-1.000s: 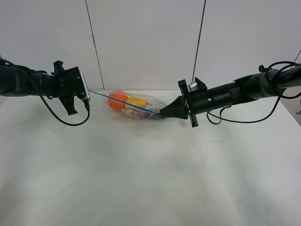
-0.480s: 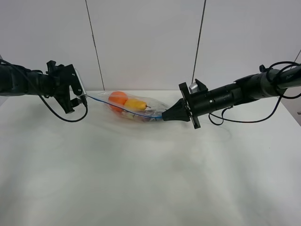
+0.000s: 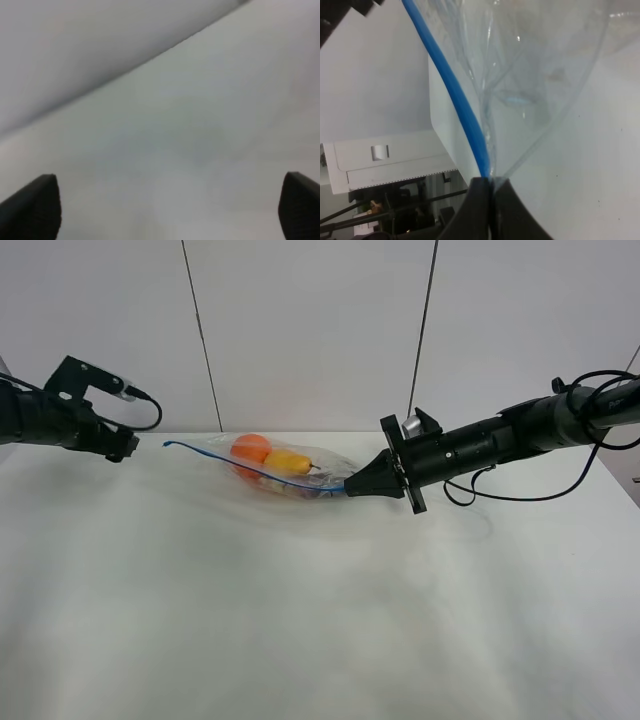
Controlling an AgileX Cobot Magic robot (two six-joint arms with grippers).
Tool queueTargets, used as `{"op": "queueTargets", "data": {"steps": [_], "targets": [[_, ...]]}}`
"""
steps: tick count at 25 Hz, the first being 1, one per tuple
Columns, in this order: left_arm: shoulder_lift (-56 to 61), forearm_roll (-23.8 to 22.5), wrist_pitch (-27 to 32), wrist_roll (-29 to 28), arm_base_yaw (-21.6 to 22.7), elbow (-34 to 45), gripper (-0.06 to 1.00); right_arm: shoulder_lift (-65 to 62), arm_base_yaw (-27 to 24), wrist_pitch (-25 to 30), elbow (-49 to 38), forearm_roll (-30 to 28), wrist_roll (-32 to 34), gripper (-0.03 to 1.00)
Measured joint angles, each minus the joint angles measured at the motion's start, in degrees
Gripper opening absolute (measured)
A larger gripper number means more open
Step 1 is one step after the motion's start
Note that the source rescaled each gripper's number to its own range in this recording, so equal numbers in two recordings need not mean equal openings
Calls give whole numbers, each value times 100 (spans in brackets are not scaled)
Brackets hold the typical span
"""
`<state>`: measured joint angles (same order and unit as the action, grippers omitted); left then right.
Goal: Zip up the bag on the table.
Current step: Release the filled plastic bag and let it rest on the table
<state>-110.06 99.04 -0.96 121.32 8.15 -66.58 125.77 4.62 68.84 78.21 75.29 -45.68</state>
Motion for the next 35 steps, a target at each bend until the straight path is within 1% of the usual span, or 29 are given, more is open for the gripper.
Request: {"op": "queueTargets", "data": {"steps": [3,4,7,11,14,18,19,21,22,23,24,26,27,30,33,34,35], "targets": [[221,0,10,-796,0,0,100,0,0,6,0,0,0,0],[303,0,49,-943,0,0,100,0,0,6,0,0,0,0],[629,5,258,-1181,0,0,100,0,0,6,0,0,0,0],[896,5,771,-1221,0,0,100,0,0,6,0,0,6,0],[925,5,1387,-1268,0,0,100,0,0,6,0,0,6,0],[925,-3,2248,-1698,0,0,100,0,0,6,0,0,12,0],[925,-3,2521,-1830,0,0,100,0,0,6,0,0,12,0],[925,-64,3170,-2326,0,0,100,0,0,6,0,0,16,0],[925,-235,3456,-2644,0,0,100,0,0,6,0,0,16,0],[929,-446,3802,-2918,0,0,100,0,0,6,0,0,16,0],[936,-769,4106,-3253,0,0,100,0,0,6,0,0,16,0],[943,-1643,4482,-4044,0,-21,100,0,0,6,0,0,16,0],[949,-2085,4578,-4601,0,-56,100,0,0,6,0,0,16,0],[949,-3842,4644,-6513,0,-269,100,0,0,6,0,0,16,0],[949,-6008,4723,-8692,0,-586,100,0,0,6,0,0,16,0],[949,-6612,4815,-9228,0,-702,100,0,0,6,0,0,16,0],[949,-7327,4936,-9789,-14,-838,100,0,0,6,0,0,16,0]]}}
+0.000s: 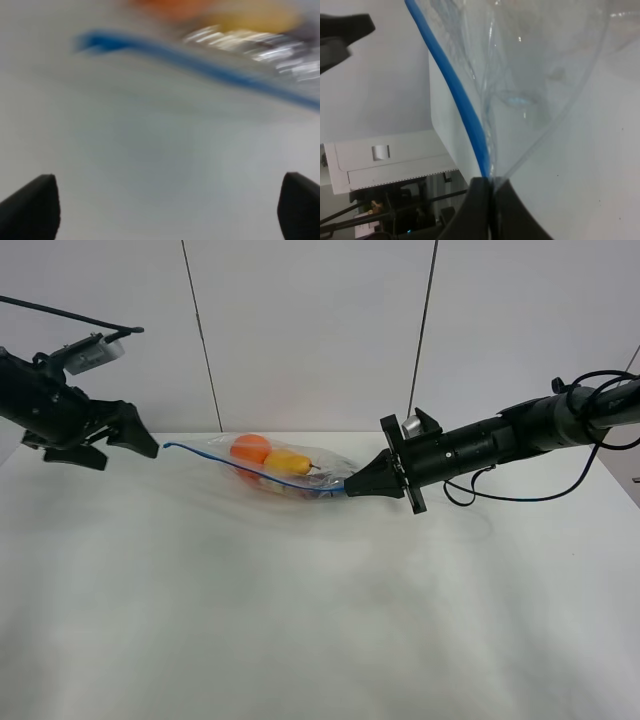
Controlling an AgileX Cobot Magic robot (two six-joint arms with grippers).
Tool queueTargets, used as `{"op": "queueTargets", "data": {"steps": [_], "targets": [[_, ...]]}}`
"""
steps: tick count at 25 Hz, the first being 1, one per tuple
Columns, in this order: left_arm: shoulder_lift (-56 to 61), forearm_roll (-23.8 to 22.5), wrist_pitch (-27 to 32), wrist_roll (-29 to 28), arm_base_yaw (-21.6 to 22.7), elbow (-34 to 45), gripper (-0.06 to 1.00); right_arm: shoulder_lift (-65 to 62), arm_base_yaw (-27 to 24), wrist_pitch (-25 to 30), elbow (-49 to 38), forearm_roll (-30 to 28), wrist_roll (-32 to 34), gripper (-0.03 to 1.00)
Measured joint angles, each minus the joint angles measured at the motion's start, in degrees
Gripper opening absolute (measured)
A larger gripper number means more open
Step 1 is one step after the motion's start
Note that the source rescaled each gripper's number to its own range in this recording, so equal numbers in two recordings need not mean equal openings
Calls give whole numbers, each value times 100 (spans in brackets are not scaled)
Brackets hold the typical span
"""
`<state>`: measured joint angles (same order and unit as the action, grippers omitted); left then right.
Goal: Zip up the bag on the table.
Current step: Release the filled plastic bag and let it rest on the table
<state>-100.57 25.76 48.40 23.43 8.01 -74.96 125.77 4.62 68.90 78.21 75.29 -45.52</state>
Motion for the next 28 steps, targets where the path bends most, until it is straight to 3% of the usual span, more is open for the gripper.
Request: {"op": "queueTargets", "data": {"steps": [3,5,14,28], "targets": [[0,-1548,484,-1006,-81,-346,100,0,0,0,0,0,0,0],[0,-2000,813,-1292,-204,-526,100,0,0,0,0,0,0,0],[6,-2155,1823,-1548,-939,-649,100,0,0,0,0,0,0,0],[555,-3010,2106,-1929,-864,-655,100,0,0,0,0,5,0,0]]}}
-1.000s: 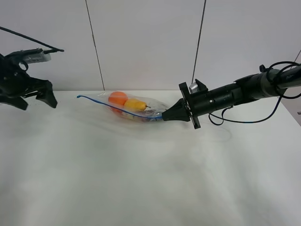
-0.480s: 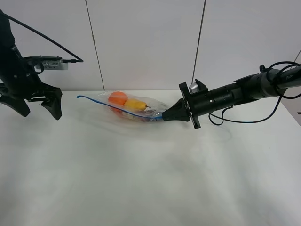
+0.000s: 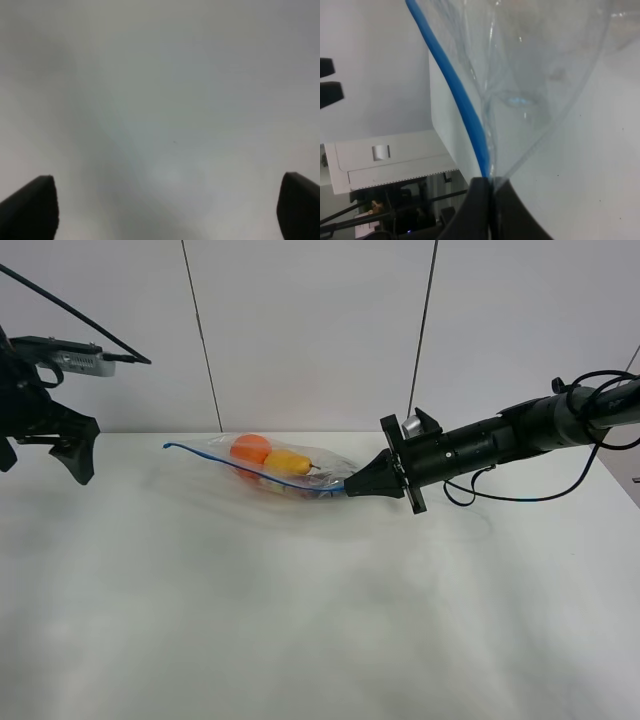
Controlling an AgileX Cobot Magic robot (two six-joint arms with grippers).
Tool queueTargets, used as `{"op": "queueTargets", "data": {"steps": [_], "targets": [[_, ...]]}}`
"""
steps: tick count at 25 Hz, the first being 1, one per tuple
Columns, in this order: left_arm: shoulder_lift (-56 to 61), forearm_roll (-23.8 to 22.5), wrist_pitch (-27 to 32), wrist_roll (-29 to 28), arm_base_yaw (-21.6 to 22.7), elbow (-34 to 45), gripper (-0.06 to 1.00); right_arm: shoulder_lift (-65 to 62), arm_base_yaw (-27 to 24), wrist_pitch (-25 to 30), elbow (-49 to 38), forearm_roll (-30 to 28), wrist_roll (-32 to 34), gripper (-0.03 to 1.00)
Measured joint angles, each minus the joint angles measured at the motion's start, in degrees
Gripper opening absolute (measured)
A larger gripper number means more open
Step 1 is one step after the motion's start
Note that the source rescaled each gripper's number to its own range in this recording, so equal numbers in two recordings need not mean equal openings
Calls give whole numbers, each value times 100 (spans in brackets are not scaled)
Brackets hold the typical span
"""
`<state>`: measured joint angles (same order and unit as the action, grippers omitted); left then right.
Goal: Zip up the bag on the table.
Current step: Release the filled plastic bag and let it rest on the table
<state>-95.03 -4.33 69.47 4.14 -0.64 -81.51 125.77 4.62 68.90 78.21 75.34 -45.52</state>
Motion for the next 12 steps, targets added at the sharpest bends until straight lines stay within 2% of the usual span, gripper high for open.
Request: {"op": "queueTargets", "data": {"steps": [5,7,12], "targets": [[309,-30,0,-6,460,77,100,0,0,0,0,0,0,0],[515,33,5,-6,518,236,100,0,0,0,0,0,0,0],[1470,267,0,-6,516,1169,100,0,0,0,0,0,0,0]]}}
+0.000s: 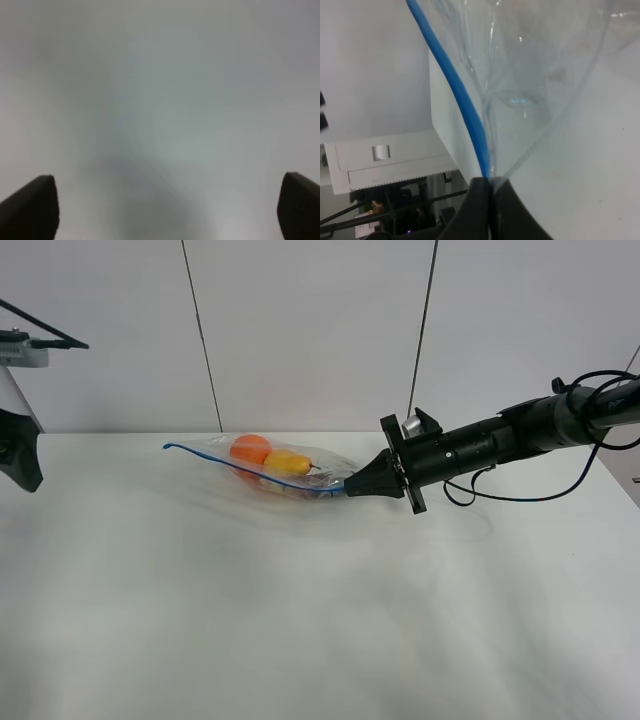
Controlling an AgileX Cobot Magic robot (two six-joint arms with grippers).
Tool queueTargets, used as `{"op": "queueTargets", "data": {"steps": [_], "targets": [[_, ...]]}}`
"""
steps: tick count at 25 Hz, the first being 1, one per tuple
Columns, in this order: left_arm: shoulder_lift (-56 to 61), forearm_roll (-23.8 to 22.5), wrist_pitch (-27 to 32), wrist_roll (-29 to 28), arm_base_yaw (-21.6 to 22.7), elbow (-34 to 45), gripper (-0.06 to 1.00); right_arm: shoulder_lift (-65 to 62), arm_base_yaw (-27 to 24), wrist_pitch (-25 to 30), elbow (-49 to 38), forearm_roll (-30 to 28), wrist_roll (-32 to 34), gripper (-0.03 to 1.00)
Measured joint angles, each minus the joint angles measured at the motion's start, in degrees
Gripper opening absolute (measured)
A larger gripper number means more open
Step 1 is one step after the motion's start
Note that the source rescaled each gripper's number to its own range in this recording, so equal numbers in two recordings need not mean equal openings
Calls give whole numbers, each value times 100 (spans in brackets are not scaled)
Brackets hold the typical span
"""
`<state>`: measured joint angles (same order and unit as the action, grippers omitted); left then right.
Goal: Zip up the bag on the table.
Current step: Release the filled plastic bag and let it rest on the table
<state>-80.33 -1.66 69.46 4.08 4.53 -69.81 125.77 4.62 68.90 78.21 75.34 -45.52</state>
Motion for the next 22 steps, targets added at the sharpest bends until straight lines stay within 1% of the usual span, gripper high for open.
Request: {"op": "queueTargets", "data": {"steps": [4,9,12,16,22], "targets": [[1125,316,9,0,0,1140,100,0,0,0,0,0,0,0],[2834,360,17,0,0,2525,100,0,0,0,0,0,0,0],[3700,371,32,0,0,3136,100,0,0,0,0,0,0,0],[4746,514,-102,0,0,3640,100,0,0,0,0,0,0,0],[5624,637,-224,0,0,3691,100,0,0,0,0,0,0,0]]}}
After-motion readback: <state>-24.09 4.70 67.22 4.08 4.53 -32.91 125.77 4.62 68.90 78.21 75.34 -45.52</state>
